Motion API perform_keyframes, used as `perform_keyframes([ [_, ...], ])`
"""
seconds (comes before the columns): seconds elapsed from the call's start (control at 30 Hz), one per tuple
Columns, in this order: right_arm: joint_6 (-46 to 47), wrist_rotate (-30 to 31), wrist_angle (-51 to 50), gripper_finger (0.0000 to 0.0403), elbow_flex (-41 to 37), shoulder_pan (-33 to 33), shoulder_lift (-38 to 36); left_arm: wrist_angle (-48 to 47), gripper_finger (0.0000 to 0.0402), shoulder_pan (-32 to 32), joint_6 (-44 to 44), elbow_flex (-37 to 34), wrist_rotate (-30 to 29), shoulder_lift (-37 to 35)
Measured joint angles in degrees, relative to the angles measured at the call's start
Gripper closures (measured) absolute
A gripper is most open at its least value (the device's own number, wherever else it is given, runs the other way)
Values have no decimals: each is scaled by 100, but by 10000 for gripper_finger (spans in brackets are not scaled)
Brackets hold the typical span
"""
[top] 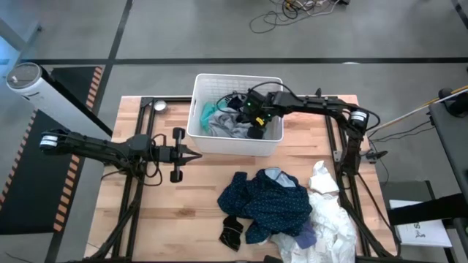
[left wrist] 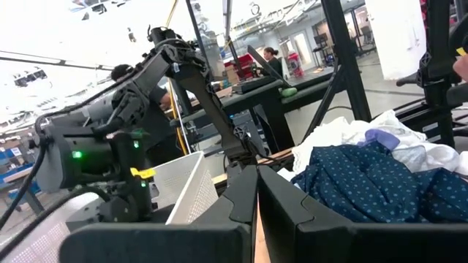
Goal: Sort clothes
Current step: Put the black sock into the laundry organizer
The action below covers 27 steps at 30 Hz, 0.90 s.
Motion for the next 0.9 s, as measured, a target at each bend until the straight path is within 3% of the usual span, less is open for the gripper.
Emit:
perform_keyframes([
  [0.63, 277, 20, 249, 401, -263, 11, 107, -2, 402, -1, -5, 0, -1, 0],
  [0.9, 386, 47, -83, 343, 324, 144, -4, 62, 402, 1, 158, 0, -1, 0],
])
